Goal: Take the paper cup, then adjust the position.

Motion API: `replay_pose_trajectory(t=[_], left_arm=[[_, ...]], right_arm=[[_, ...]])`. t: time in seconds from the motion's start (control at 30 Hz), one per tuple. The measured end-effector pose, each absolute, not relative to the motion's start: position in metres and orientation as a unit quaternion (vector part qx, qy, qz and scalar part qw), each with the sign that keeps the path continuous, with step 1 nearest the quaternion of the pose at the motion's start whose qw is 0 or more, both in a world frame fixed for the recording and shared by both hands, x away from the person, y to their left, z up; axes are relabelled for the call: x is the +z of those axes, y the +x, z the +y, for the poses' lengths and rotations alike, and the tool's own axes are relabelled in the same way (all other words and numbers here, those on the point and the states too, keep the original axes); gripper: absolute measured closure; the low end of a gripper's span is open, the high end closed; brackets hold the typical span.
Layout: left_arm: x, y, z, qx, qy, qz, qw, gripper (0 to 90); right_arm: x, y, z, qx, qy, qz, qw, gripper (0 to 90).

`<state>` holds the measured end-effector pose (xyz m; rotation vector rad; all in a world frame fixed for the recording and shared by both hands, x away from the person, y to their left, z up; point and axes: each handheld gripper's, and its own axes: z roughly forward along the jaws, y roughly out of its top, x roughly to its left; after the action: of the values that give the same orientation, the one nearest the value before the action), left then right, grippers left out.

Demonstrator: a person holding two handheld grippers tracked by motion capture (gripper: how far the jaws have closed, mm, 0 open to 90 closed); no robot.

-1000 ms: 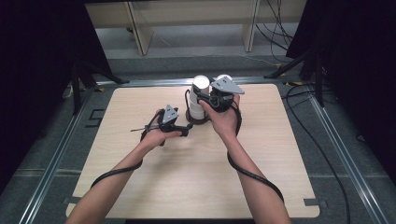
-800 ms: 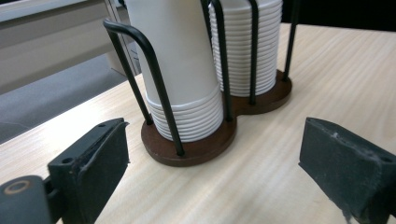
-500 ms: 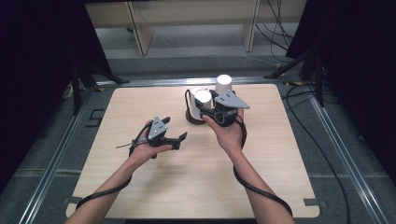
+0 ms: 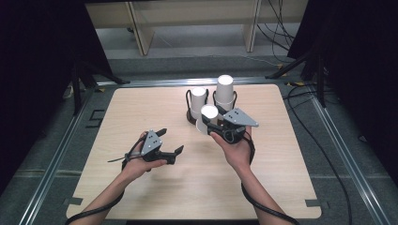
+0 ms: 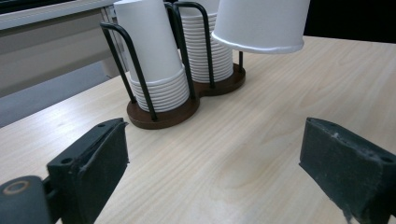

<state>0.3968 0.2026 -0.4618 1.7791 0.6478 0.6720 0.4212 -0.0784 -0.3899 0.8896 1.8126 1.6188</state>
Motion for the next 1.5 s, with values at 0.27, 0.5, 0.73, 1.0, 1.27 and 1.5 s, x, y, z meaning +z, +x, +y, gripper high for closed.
replay_pose_trajectory(t=[0.27,0.5,0.73,1.0,1.27,1.5], left_arm=[[-0.461,0.391,0.197,0.273,0.748,0.273,0.541,7.2],[-0.461,0.386,0.192,0.267,0.750,0.265,0.544,7.0],[-0.461,0.382,0.190,0.270,0.747,0.261,0.548,6.7],[-0.462,0.384,0.179,0.265,0.753,0.255,0.546,6.7],[-0.465,0.387,0.162,0.256,0.757,0.242,0.550,6.7],[-0.466,0.384,0.150,0.245,0.761,0.231,0.555,6.7]], right_arm=[[-0.396,0.409,-0.087,0.601,0.338,0.672,0.271,37.0],[-0.397,0.399,-0.090,0.606,0.341,0.666,0.270,37.1],[-0.398,0.401,-0.085,0.615,0.336,0.665,0.261,37.0],[-0.409,0.405,-0.095,0.613,0.361,0.659,0.244,37.0],[-0.416,0.409,-0.123,0.628,0.416,0.625,0.207,37.0],[-0.432,0.423,-0.143,0.636,0.468,0.597,0.145,37.0]])
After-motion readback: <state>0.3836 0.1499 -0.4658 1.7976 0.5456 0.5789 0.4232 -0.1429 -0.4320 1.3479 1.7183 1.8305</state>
